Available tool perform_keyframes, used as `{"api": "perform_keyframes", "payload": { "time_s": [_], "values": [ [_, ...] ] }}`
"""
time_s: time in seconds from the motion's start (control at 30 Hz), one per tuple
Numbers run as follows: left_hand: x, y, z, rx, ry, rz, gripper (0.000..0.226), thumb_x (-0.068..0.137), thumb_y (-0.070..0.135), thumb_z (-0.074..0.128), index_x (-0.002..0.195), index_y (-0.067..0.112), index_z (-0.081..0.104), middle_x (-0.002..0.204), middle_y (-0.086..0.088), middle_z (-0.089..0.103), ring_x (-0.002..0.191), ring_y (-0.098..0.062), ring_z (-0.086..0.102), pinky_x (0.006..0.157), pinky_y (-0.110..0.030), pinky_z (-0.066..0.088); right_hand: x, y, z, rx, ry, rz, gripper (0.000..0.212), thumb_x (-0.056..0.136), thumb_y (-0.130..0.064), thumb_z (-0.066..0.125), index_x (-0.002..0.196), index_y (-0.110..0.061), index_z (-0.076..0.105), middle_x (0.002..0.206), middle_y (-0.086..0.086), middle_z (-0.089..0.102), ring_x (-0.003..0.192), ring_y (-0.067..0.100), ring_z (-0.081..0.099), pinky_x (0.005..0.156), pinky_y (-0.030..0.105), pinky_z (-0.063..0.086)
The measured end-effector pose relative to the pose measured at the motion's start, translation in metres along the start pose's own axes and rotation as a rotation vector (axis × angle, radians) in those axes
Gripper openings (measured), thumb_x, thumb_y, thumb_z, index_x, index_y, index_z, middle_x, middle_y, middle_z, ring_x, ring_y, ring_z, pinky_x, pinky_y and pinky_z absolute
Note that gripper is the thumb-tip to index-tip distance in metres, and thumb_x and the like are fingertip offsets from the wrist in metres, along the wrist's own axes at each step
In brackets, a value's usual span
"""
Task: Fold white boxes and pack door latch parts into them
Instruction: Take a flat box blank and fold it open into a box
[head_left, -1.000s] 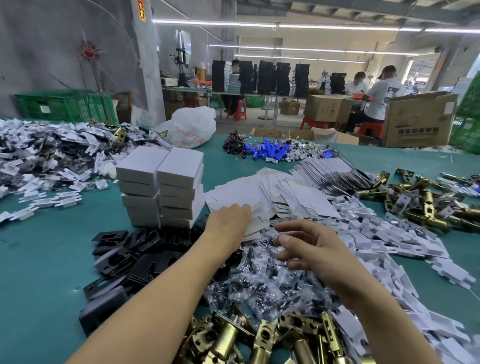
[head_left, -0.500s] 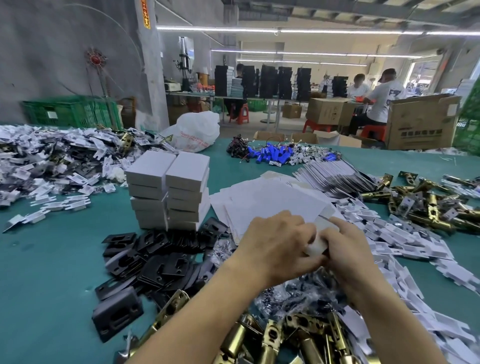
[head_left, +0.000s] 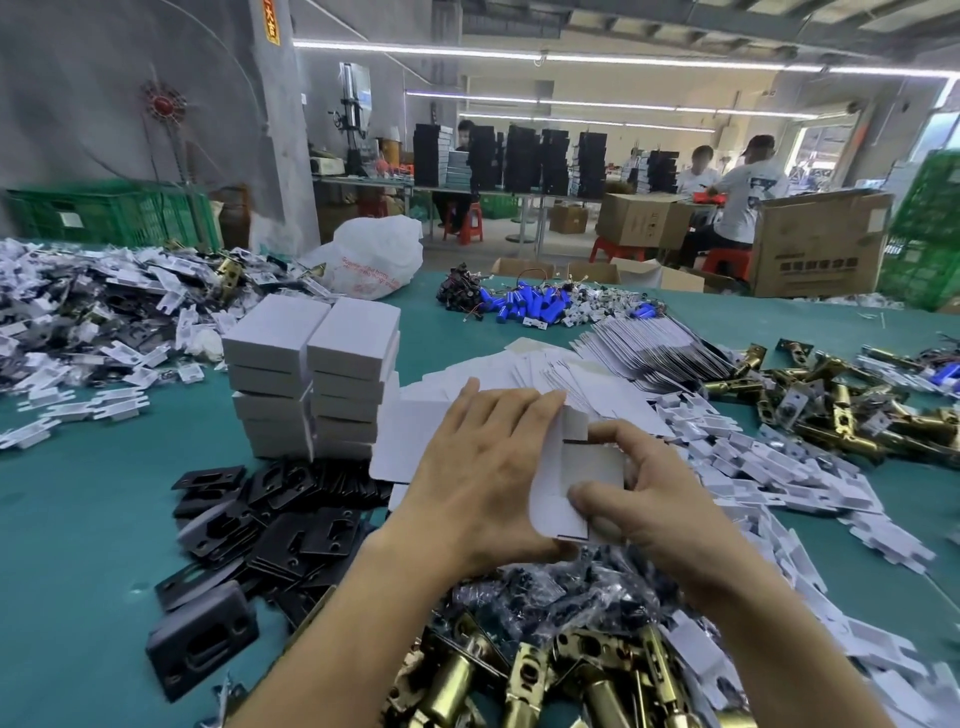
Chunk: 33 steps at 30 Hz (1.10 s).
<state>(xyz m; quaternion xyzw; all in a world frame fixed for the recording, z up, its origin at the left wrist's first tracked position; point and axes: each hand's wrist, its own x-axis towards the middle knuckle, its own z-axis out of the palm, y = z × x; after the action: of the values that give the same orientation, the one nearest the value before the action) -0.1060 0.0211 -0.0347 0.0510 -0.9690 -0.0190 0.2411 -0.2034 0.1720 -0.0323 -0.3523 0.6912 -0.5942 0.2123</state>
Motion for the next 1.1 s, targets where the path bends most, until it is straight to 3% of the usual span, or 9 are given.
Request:
{"api": "perform_keyframes", "payload": {
  "time_s": [0.13,0.27,0.37,0.47,0.63,0.7,0.8,0.97,1.1],
  "values": [
    [-0.003,-0.002,-0.004,0.023,0.117,0.06,0.11,0.059,0.072,0.073,0.148,0.015,0.043,0.135,-0.001,0.054,0.122,-0.023,0.049,0.112,-0.04,0.035,0.001,0.001,0.0,0.164,-0.026,0.051,0.048,0.077,0.014,0.066,0.102,-0.026,0.06,0.077,0.02,0.067,0.066,0.031,0.065,0.06,0.041,0.054],
    [-0.004,-0.003,-0.009,-0.054,0.059,0.059,0.116,0.06,0.078,0.075,0.152,0.018,0.038,0.142,0.002,0.049,0.128,-0.018,0.044,0.115,-0.037,0.032,0.001,-0.001,0.002,0.251,-0.032,0.087,0.034,0.069,0.002,0.072,0.096,-0.017,0.066,0.088,0.026,0.068,0.073,0.033,0.066,0.065,0.043,0.054],
    [-0.004,-0.003,-0.011,-0.057,0.065,0.072,0.106,0.06,0.074,0.078,0.145,0.019,0.047,0.137,0.002,0.055,0.124,-0.019,0.048,0.111,-0.037,0.036,0.001,0.0,0.004,0.189,0.001,0.083,0.033,0.076,0.01,0.072,0.098,-0.013,0.063,0.088,0.025,0.071,0.073,0.036,0.068,0.071,0.049,0.055],
    [-0.004,0.0,-0.011,-0.063,0.099,0.099,0.097,0.06,0.066,0.082,0.139,0.018,0.054,0.131,0.001,0.06,0.118,-0.022,0.054,0.106,-0.04,0.04,-0.001,-0.001,0.005,0.151,0.025,0.076,0.037,0.072,0.009,0.078,0.099,-0.009,0.061,0.088,0.025,0.072,0.073,0.038,0.071,0.065,0.046,0.059],
    [-0.005,-0.003,-0.008,-0.141,-0.04,0.044,0.124,0.059,0.078,0.076,0.157,0.021,0.027,0.15,0.006,0.04,0.136,-0.013,0.036,0.121,-0.035,0.021,-0.002,-0.007,0.001,0.35,-0.028,0.135,0.022,0.085,0.008,0.063,0.095,-0.012,0.063,0.075,0.015,0.068,0.057,0.023,0.065,0.04,0.025,0.05],
    [-0.006,-0.005,-0.006,-0.172,-0.079,0.017,0.13,0.057,0.081,0.075,0.159,0.024,0.017,0.155,0.01,0.031,0.141,-0.009,0.027,0.125,-0.038,0.01,-0.002,-0.007,0.0,0.373,-0.043,0.155,0.03,0.086,0.014,0.055,0.101,-0.011,0.06,0.074,0.013,0.066,0.056,0.021,0.062,0.041,0.025,0.049],
    [-0.007,-0.006,-0.004,-0.176,-0.084,0.01,0.133,0.056,0.081,0.075,0.159,0.023,0.014,0.157,0.01,0.028,0.144,-0.008,0.022,0.127,-0.04,0.001,-0.001,-0.008,0.001,0.392,-0.051,0.145,0.039,0.08,0.021,0.057,0.106,-0.008,0.056,0.078,0.015,0.069,0.062,0.023,0.065,0.048,0.033,0.056],
    [-0.008,-0.006,-0.004,-0.065,0.031,0.027,0.115,0.057,0.074,0.078,0.15,0.018,0.04,0.14,0.002,0.05,0.126,-0.019,0.046,0.113,-0.04,0.031,-0.002,-0.007,0.001,0.212,0.02,0.14,0.039,0.075,0.018,0.068,0.096,-0.013,0.058,0.075,0.013,0.07,0.065,0.026,0.068,0.05,0.043,0.058],
    [-0.008,-0.004,-0.004,-0.058,0.059,0.053,0.112,0.053,0.067,0.08,0.147,0.017,0.045,0.134,0.0,0.053,0.121,-0.021,0.05,0.107,-0.044,0.036,-0.003,-0.007,0.0,0.132,0.023,0.108,0.041,0.062,0.007,0.084,0.086,-0.015,0.061,0.077,0.019,0.07,0.064,0.028,0.065,0.051,0.037,0.056]
  ]
}}
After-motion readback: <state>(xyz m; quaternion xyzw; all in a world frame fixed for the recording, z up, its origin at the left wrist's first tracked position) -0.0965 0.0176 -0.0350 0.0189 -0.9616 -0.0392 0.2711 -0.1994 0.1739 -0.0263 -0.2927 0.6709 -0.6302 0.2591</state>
